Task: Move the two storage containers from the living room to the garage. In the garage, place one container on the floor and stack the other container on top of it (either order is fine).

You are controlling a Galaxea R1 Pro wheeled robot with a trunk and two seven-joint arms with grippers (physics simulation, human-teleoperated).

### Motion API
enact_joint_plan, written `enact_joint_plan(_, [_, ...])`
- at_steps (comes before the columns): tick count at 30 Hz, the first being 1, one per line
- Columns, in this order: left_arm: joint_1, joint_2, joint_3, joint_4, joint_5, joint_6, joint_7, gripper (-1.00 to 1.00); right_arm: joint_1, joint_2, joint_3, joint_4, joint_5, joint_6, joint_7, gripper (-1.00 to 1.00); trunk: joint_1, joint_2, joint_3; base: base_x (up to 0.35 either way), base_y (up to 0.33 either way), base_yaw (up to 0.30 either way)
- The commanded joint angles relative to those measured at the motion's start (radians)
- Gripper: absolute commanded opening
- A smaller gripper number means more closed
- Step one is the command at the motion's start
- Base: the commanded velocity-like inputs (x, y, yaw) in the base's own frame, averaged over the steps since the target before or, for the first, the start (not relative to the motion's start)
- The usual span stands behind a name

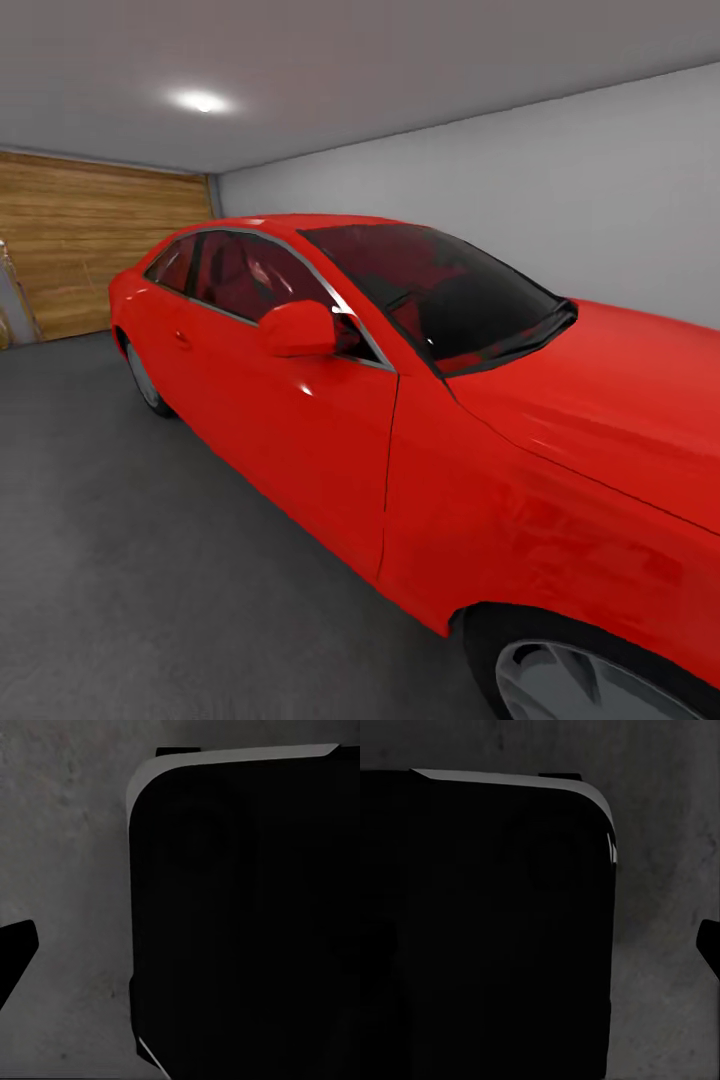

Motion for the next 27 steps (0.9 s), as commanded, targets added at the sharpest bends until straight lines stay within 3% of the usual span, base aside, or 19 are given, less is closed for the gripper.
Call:
enact_joint_plan(1, [0.000, 0.000, 0.000, 0.000, 0.001, -0.002, 0.000, 1.00, 0.000, 0.000, 0.001, 0.002, 0.000, -0.005, -0.001, 1.00, 0.000, 0.000, 0.000, 0.000, 0.000, 0.292])
enact_joint_plan(27, [0.000, 0.000, 0.000, 0.000, 0.001, -0.002, 0.000, 1.00, 0.000, -0.013, 0.002, 0.003, 0.005, -0.006, -0.001, 1.00, 0.000, 0.000, 0.010, 0.000, 0.000, 0.291])
